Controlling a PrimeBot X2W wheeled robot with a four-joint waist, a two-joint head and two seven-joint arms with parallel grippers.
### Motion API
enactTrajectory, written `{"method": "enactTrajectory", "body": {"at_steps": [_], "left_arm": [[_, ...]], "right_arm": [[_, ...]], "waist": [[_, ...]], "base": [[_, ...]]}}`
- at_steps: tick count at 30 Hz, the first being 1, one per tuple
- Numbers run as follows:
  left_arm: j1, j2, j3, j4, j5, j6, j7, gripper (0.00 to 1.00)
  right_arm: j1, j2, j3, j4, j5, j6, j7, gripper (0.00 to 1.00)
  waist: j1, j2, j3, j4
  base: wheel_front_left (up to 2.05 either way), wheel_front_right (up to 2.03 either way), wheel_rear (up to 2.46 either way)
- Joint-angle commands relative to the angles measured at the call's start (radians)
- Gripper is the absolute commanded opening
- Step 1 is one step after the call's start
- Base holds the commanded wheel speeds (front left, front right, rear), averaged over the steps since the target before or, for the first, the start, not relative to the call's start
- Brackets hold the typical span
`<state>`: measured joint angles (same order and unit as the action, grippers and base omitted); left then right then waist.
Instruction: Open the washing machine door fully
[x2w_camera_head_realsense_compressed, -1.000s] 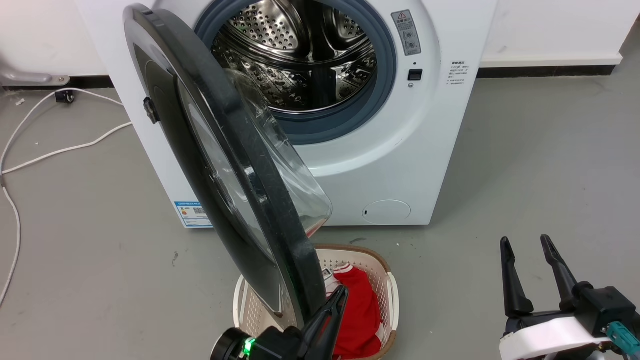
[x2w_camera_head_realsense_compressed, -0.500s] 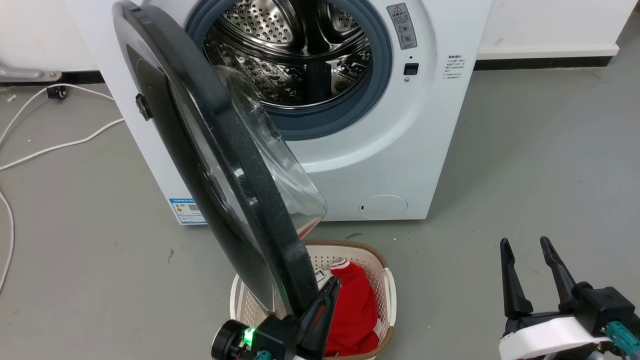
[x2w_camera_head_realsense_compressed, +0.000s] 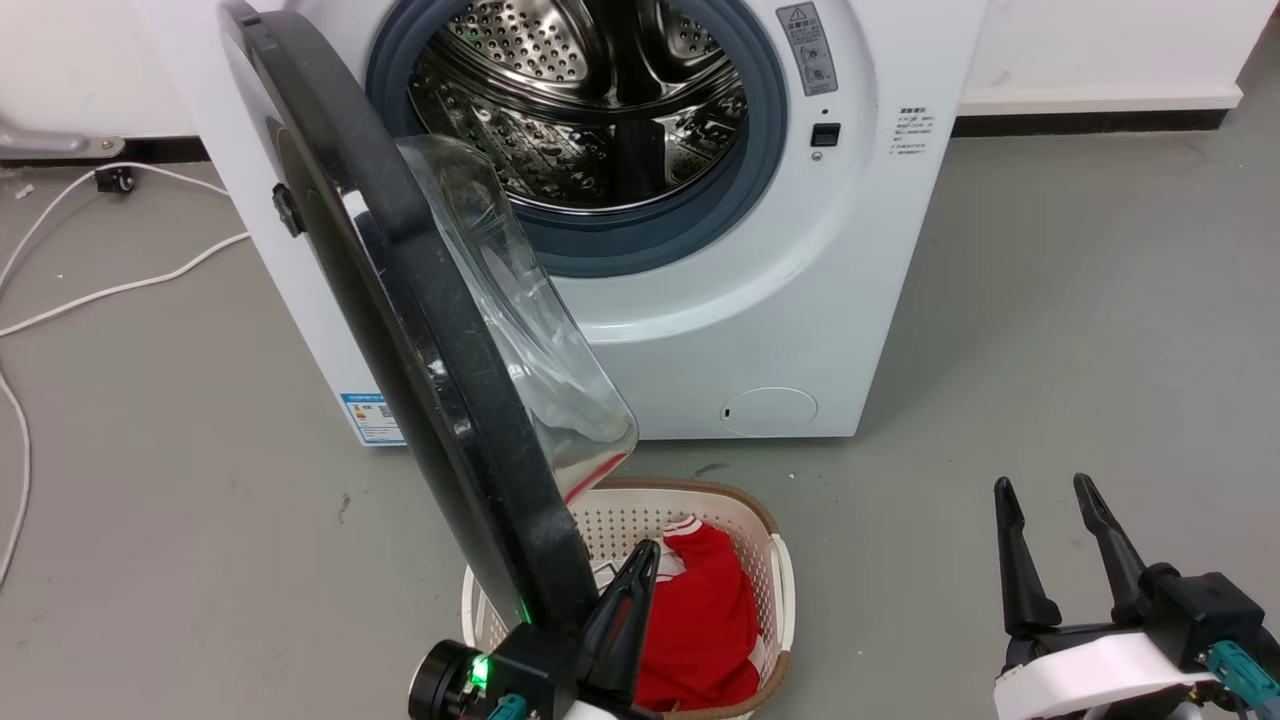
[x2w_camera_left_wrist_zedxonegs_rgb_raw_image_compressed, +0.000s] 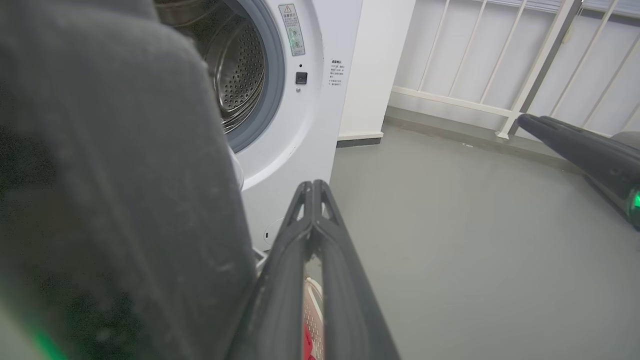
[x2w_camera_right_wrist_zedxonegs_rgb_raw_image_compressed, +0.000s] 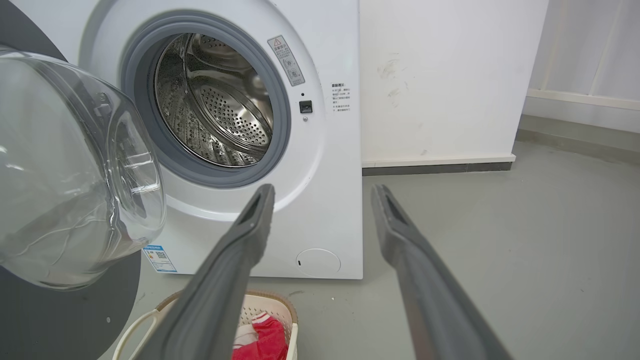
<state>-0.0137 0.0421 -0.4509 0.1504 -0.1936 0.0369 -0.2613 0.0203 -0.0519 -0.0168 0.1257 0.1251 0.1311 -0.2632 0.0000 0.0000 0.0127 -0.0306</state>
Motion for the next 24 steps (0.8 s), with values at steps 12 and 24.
{"method": "enactTrajectory", "body": {"at_steps": [12, 24], "left_arm": [[0.108, 0.037, 0.069, -0.09, 0.014, 0.044, -0.004, 0.0], [0.154, 0.06, 0.167, -0.117, -0.002, 0.084, -0.004, 0.0]], "right_arm": [[0.013, 0.003, -0.003, -0.008, 0.0, -0.001, -0.002, 1.0], [0.008, 0.003, 0.002, -0.011, -0.01, -0.001, -0.002, 1.0]], "waist": [[0.0, 0.0, -0.002, 0.131], [0.0, 0.0, 0.001, 0.251]], "base": [[0.0, 0.0, 0.0], [0.0, 0.0, 0.0]]}}
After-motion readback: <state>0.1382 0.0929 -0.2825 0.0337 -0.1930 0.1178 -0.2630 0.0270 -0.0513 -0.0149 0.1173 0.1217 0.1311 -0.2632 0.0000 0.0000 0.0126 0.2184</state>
